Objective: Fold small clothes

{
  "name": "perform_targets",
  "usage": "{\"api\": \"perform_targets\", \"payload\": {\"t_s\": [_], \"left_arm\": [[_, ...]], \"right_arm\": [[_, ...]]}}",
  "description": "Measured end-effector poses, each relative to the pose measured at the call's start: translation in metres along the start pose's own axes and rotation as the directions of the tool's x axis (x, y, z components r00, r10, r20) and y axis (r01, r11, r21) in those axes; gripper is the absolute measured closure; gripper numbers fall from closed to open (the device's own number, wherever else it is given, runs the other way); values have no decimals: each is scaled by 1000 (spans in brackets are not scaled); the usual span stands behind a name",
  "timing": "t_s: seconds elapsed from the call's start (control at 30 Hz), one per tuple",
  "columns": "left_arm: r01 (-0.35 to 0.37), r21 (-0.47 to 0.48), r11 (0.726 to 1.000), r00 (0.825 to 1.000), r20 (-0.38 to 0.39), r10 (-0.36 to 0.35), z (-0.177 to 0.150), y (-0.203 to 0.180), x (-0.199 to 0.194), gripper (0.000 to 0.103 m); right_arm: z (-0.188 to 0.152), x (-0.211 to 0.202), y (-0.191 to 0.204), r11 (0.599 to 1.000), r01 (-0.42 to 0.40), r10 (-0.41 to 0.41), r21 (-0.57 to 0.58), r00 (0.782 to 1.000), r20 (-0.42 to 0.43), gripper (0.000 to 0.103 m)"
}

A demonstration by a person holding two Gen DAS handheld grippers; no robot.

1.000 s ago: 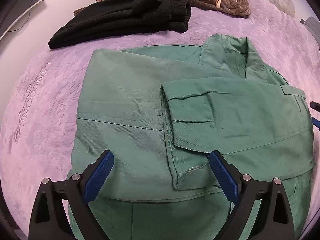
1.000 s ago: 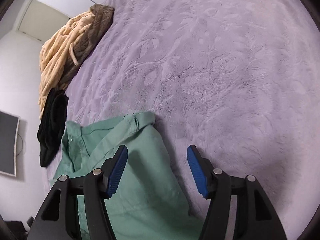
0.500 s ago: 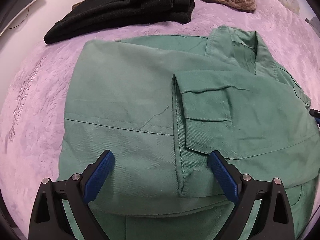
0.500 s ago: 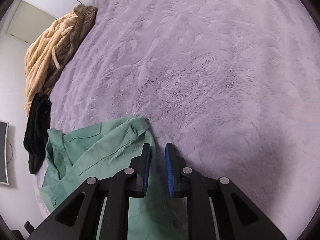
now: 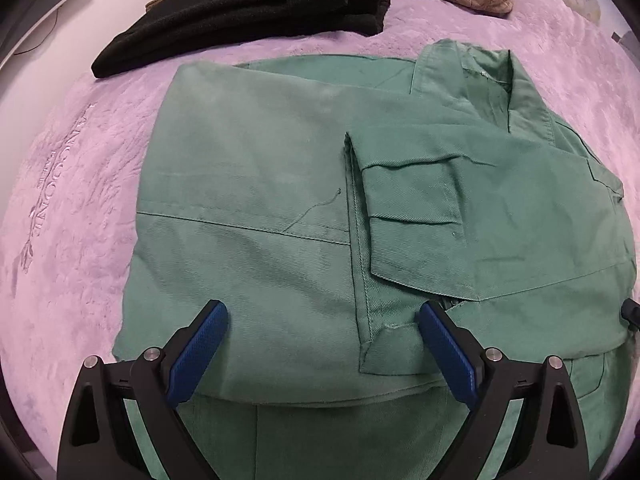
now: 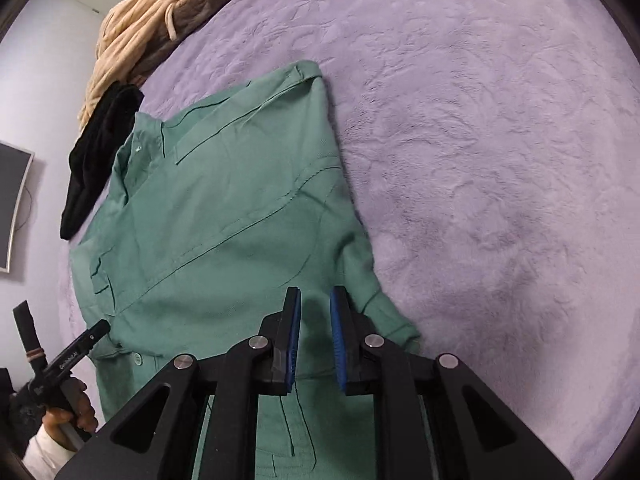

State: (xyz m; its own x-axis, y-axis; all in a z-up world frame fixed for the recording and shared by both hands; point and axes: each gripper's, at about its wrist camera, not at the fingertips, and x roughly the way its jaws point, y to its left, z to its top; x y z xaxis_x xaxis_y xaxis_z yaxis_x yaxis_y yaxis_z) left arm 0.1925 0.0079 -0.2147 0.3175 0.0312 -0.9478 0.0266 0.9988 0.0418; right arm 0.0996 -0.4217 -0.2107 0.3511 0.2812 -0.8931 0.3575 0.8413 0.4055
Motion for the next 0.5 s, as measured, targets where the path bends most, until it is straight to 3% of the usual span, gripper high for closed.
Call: {"api": "perform_targets", "payload": {"t_s": [0.07, 0.13, 0.5], "left_arm": [[-23, 19, 1000, 1000, 8, 22, -3, -1, -11, 6], [-38, 32, 999, 999, 12, 37, -9, -2, -21, 6], [-14, 26, 1000, 999, -47, 16, -53, -15, -72, 6]], "right_arm": [[2, -13, -1, 1000, -1, 1, -6, 1000, -2, 53], [-2, -28, 2, 1000, -1, 2, -18, 1000, 5, 39], [-75, -58, 3, 997, -81, 80, -5, 988, -134, 28]]}}
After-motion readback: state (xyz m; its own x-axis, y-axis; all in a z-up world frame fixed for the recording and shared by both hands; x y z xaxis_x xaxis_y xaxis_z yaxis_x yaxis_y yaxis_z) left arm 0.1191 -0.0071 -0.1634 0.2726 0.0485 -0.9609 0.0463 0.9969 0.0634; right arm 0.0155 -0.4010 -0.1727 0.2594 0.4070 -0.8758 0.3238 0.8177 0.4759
